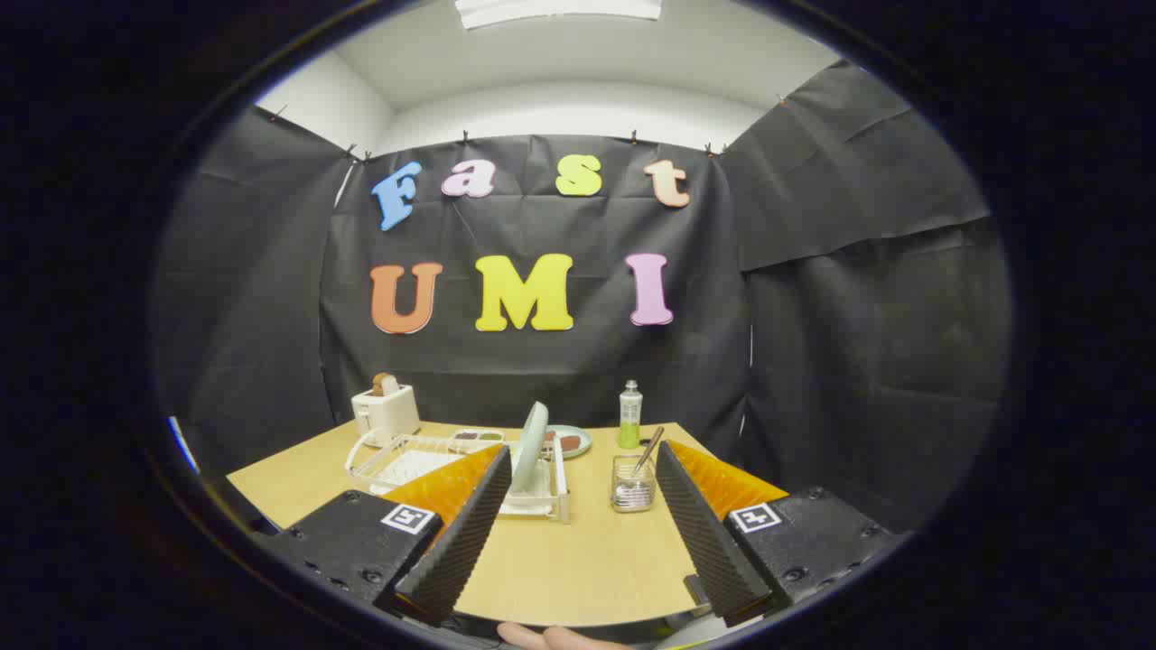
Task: Take the plate from the dish rack, then take the spoon from the basket and place it into the plate.
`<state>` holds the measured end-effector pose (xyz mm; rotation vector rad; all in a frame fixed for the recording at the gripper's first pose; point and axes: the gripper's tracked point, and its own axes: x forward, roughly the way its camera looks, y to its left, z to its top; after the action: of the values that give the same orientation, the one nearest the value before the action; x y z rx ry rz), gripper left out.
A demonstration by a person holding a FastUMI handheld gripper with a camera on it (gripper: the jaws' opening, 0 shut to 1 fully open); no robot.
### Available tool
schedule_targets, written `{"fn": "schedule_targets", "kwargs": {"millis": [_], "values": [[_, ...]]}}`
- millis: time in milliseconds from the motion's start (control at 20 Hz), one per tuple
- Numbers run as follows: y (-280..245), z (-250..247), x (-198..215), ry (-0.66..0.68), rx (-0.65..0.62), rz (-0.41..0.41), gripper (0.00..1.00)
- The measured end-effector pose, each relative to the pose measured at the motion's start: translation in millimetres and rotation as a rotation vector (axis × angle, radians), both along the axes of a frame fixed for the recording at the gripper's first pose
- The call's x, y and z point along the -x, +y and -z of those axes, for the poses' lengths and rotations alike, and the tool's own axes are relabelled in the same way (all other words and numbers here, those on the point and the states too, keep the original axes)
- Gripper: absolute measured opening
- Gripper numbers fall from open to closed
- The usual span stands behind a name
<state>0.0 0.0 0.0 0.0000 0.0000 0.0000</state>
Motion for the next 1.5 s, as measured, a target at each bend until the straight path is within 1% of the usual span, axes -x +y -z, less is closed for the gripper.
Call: {"fn": "schedule_targets", "kwargs": {"millis": [450, 700, 850, 1050, 1150, 1400, 1500], "values": [[2, 4, -2, 0.004, 0.010, -0.003, 1.00], [0, 5, -12, 0.010, 0.024, 0.004, 1.00], [2, -5, -24, 0.006, 0.036, -0.006, 1.00], [-2, -21, -52, -0.011, 0.064, -0.007, 1.00], [-1, -21, -74, 0.003, 0.062, -0.013, 1.00], [3, -17, -144, 0.126, 0.067, -0.021, 1.00], [10, -23, -173, 0.164, 0.075, -0.022, 1.00]]}}
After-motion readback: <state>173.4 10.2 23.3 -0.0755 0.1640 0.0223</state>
